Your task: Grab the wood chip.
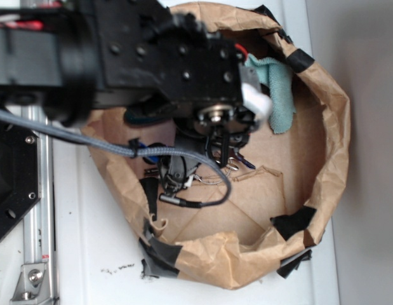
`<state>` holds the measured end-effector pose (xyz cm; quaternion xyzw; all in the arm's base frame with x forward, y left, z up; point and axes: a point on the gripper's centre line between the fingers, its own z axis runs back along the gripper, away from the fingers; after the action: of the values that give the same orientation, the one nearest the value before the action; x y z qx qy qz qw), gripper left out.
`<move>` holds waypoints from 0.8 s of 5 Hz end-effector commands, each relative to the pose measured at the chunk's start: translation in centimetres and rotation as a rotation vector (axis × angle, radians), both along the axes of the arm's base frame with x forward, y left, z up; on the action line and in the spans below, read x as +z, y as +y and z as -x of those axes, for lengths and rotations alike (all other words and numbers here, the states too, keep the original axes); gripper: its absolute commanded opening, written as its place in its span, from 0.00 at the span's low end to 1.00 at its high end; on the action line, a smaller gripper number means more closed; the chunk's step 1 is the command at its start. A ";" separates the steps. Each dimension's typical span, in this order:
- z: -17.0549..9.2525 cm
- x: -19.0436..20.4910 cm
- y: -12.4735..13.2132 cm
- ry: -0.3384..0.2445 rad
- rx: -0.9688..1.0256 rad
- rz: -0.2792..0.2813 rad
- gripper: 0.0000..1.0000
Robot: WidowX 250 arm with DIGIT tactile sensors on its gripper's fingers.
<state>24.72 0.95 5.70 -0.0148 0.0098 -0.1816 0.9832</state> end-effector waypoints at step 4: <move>-2.7 -2.6 0.1 0.011 -0.030 -0.095 0.00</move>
<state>26.96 1.77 2.55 0.0256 0.0407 -0.1849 0.9816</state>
